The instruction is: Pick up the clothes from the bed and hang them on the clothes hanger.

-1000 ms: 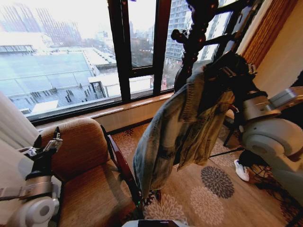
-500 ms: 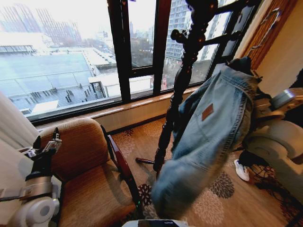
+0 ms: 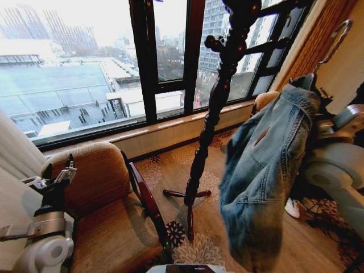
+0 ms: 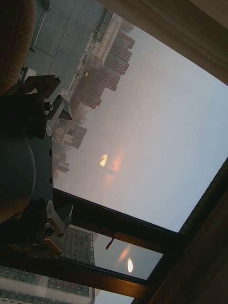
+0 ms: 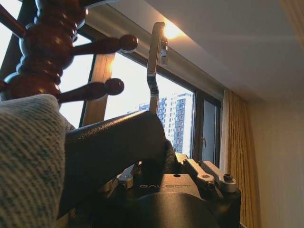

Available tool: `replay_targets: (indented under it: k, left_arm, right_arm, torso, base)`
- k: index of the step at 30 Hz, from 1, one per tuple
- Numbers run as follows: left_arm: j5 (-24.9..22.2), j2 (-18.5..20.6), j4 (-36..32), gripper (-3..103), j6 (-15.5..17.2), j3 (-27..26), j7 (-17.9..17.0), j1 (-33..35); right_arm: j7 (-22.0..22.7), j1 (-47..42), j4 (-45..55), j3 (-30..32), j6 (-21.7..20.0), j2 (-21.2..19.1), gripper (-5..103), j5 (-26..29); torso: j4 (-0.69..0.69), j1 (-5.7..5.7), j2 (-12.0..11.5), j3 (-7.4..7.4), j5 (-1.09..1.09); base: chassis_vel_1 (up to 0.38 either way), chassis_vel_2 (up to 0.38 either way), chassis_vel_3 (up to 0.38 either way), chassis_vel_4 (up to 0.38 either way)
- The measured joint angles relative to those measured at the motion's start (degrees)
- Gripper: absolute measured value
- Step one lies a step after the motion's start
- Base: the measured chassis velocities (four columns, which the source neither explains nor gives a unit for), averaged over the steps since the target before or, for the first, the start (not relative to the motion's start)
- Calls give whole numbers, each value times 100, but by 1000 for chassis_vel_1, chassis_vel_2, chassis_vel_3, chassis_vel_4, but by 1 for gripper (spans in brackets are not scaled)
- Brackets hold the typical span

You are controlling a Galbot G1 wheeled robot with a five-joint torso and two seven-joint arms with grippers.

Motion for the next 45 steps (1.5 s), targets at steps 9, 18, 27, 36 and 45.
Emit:
replay_targets:
  k: [9, 18, 27, 36, 45]
  left_arm:
    - [-121, 108, 131, 100, -58, -148, 16, 9]
    - [-170, 189, 333, 100, -101, -162, 35, -55]
    - [-282, 344, 514, 100, -107, -183, 38, -128]
    - [-319, 427, 615, 100, -120, -207, 43, -145]
    - [-318, 434, 674, 100, -123, -221, 46, -161]
  right_arm:
    - [-594, 381, -530, -359, 205, -119, 30, 20]
    - [-745, 1242, -943, -887, 201, -442, 30, 47]
    - [-847, 1191, -1228, -784, 76, -574, 30, 53]
    - [-1194, 1226, -1845, -795, 272, -569, 30, -67]
    - [-1616, 2265, -2354, -1887, 530, -652, 30, -95]
  torso:
    - [1, 0, 0, 0, 0]
    - [1, 0, 0, 0, -1]
    - [0, 1, 0, 0, 0]
    - [-1, 0, 0, 0, 0]
    - [1, 0, 0, 0, -1]
  base:
    - [0, 0, 0, 0]
    - [0, 0, 0, 0]
    - [0, 0, 0, 0]
    - [0, 0, 0, 0]
    - [0, 0, 0, 0]
